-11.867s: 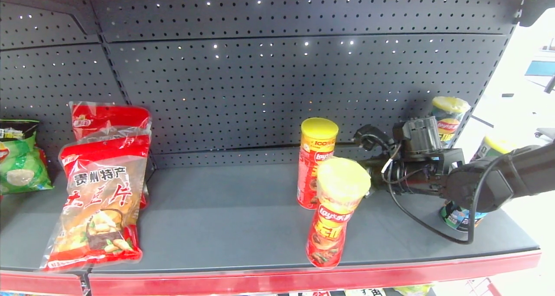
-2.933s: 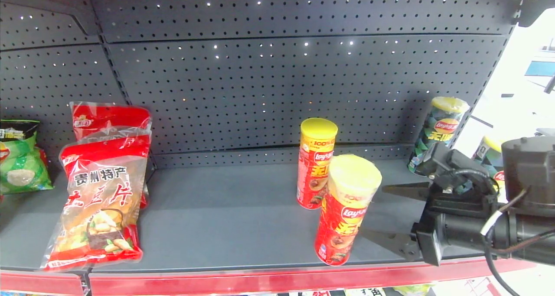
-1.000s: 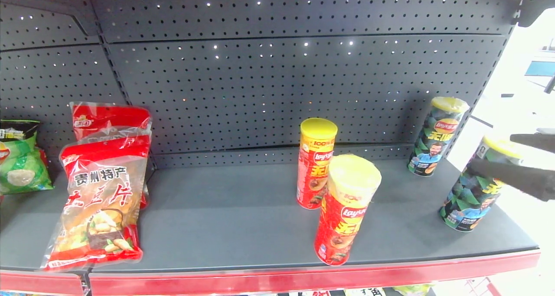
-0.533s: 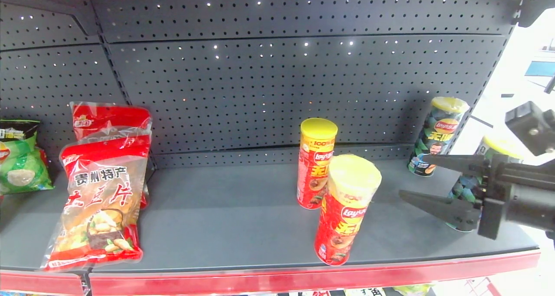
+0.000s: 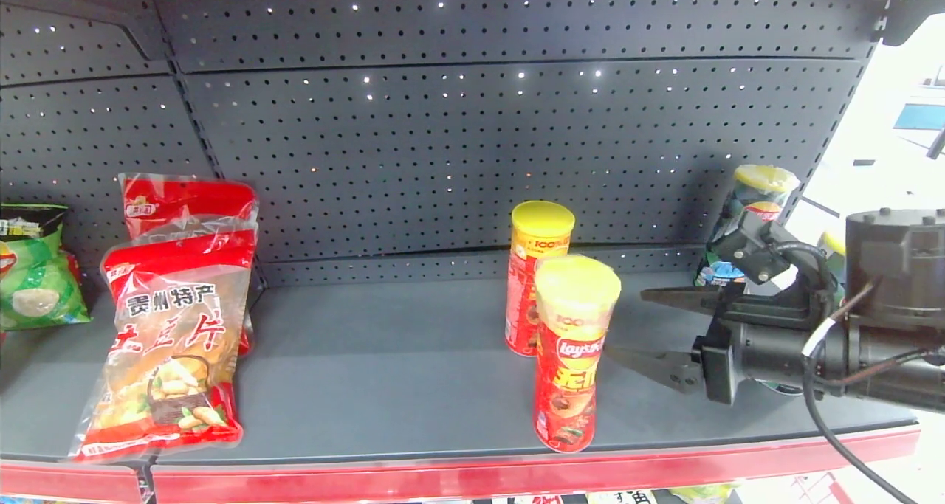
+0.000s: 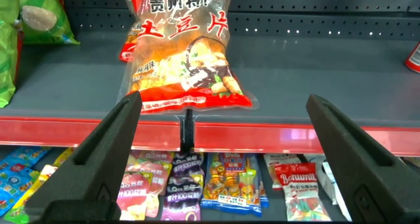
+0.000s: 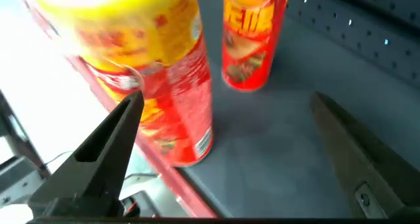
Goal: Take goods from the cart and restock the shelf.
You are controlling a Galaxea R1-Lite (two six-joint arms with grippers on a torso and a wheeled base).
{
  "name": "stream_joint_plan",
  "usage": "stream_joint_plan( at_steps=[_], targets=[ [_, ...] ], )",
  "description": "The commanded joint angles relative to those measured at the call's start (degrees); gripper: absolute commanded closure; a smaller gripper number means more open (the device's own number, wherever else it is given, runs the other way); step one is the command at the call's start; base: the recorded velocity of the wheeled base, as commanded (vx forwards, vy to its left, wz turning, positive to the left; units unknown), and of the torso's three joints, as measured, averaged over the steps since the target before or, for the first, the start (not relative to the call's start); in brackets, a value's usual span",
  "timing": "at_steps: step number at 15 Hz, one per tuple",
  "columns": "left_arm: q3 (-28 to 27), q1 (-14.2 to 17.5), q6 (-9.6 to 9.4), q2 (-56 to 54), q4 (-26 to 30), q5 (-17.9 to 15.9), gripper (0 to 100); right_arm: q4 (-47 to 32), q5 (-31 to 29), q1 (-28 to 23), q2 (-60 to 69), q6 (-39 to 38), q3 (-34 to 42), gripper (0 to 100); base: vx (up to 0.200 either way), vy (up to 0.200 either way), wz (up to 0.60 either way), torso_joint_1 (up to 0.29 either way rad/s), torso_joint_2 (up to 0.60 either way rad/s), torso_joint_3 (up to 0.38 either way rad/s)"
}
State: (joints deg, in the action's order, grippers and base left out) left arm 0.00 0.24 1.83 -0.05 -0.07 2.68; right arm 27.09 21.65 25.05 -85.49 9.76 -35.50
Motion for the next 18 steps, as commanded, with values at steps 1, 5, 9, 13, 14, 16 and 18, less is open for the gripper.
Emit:
stream_joint_plan(
  at_steps=[1,5,9,13,14,16,18],
  targets=[
    [0.00,0.02,0.02,0.05,-0.01,0.04,0,1.48,-0.29,1.23,-3.36,0.08,-0.36,0,0.000,0.000,0.00,0.000,0.00,0.000],
    [0.00,0.02,0.02,0.05,-0.01,0.04,0,2.44,-1.96,1.58,-3.36,1.57,-0.10,0,0.000,0.000,0.00,0.000,0.00,0.000],
    [0.00,0.02,0.02,0.05,-0.01,0.04,0,2.44,-2.05,1.49,-2.66,1.66,-0.62,0,0.000,0.000,0.00,0.000,0.00,0.000],
    [0.00,0.02,0.02,0.05,-0.01,0.04,0,2.09,-1.96,-2.82,-1.87,4.39,-0.10,0,0.000,0.000,0.00,0.000,0.00,0.000],
    [0.00,0.02,0.02,0.05,-0.01,0.04,0,-2.13,-2.05,-3.69,-0.20,4.56,0.43,0,0.000,0.000,0.00,0.000,0.00,0.000],
    [0.00,0.02,0.02,0.05,-0.01,0.04,0,-3.71,-1.79,-5.01,0.41,4.56,1.13,0,0.000,0.000,0.00,0.000,0.00,0.000],
    [0.00,0.02,0.02,0.05,-0.01,0.04,0,-3.97,-1.88,-5.10,0.77,4.56,1.57,0,0.000,0.000,0.00,0.000,0.00,0.000]
  ],
)
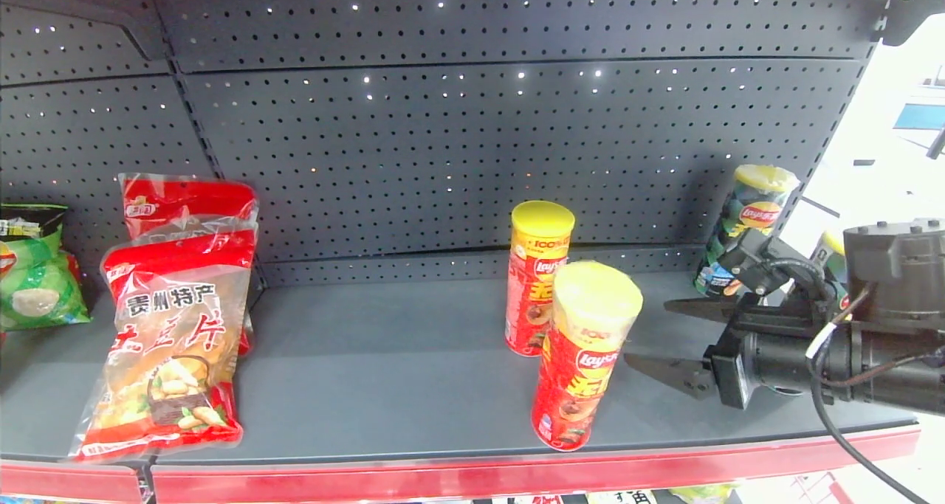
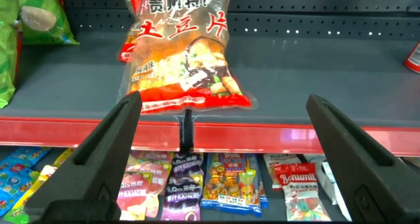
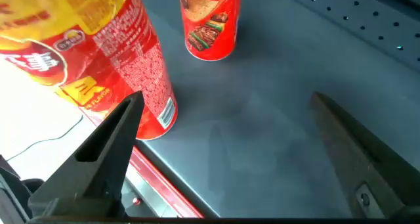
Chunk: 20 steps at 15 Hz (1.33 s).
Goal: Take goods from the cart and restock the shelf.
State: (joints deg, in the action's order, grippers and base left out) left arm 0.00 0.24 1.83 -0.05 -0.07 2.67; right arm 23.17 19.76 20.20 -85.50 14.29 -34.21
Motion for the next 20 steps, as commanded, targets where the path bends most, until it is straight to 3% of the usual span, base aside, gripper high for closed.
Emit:
stream_joint_plan(
  at_steps=[1,8,12,20],
  targets=[
    [0.00,0.02,0.02,0.05,-0.01,0.05,0,-0.06,0.01,-0.25,0.87,0.04,0.98,0,0.000,0.000,0.00,0.000,0.00,0.000],
    [0.00,0.02,0.02,0.05,-0.01,0.05,0,0.64,0.54,-0.16,-0.19,0.13,5.47,0,0.000,0.000,0.00,0.000,0.00,0.000],
    [0.00,0.02,0.02,0.05,-0.01,0.05,0,8.47,0.63,-0.16,-5.55,0.83,5.29,0,0.000,0.000,0.00,0.000,0.00,0.000],
    [0.00,0.02,0.02,0.05,-0.01,0.05,0,8.73,1.51,-0.07,-9.42,3.38,4.85,0,0.000,0.000,0.00,0.000,0.00,0.000]
  ],
)
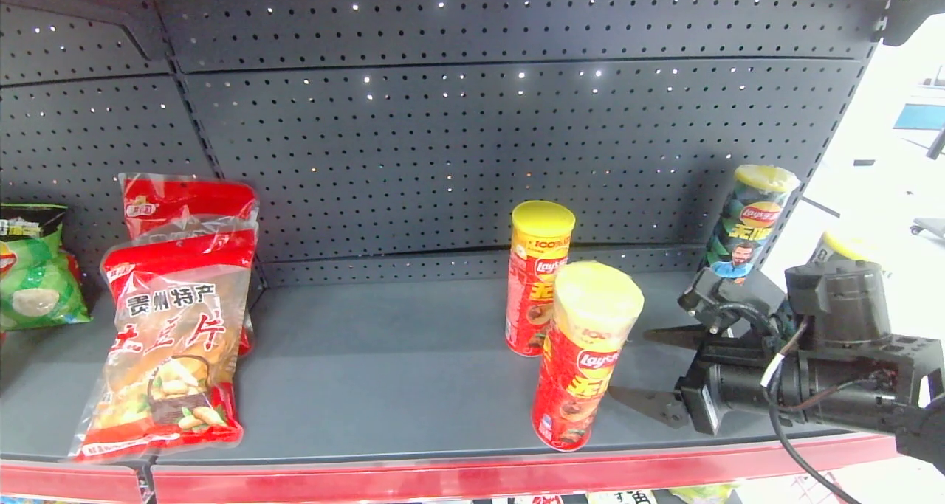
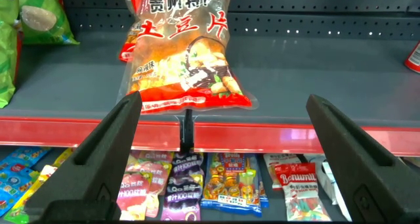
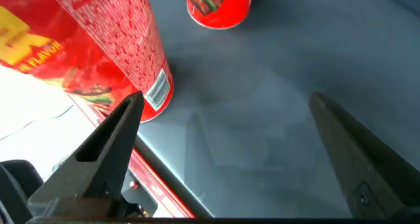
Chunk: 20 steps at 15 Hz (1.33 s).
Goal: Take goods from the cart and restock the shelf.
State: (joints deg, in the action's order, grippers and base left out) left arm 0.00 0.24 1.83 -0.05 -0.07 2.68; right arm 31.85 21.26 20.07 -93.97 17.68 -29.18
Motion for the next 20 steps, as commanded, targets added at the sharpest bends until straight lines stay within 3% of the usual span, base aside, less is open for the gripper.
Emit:
stream_joint_plan(
  at_steps=[1,20],
  targets=[
    [0.00,0.02,0.02,0.05,-0.01,0.04,0,0.31,0.01,0.06,-1.22,0.08,-0.70,0,0.000,0.000,0.00,0.000,0.00,0.000],
    [0.00,0.02,0.02,0.05,-0.01,0.04,0,3.65,0.98,1.29,-7.81,0.17,-0.87,0,0.000,0.000,0.00,0.000,0.00,0.000]
  ],
)
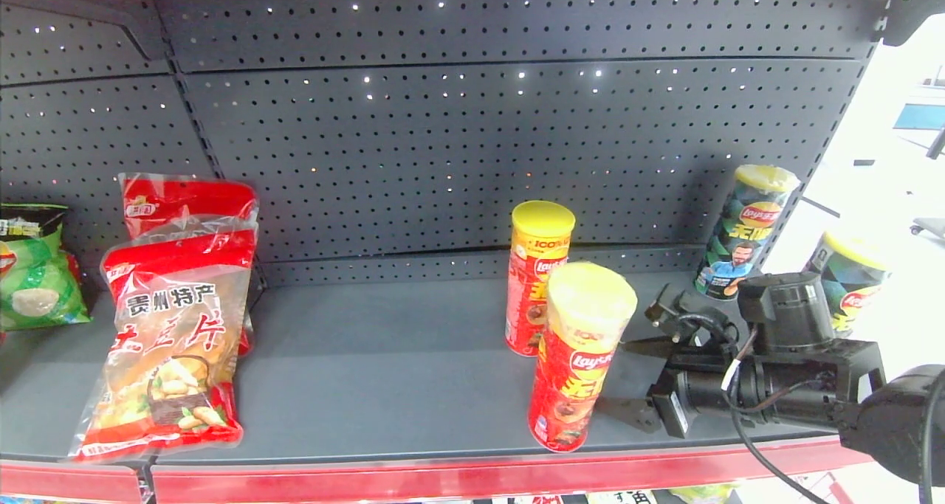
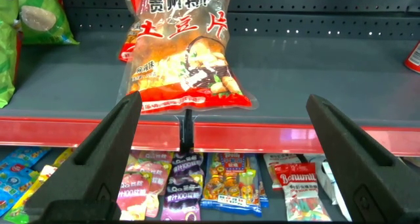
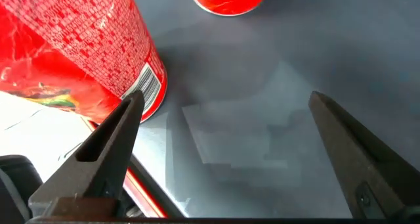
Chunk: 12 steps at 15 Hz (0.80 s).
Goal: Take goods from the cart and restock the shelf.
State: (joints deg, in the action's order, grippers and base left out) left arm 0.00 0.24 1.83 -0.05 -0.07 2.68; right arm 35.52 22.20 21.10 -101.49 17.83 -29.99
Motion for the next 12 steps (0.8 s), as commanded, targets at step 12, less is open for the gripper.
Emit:
stream_joint_plan(
  at_steps=[12],
  targets=[
    [0.00,0.02,0.02,0.05,-0.01,0.04,0,-0.02,-0.14,1.49,-0.64,-0.17,-0.33,0,0.000,0.000,0.00,0.000,0.00,0.000]
  ],
)
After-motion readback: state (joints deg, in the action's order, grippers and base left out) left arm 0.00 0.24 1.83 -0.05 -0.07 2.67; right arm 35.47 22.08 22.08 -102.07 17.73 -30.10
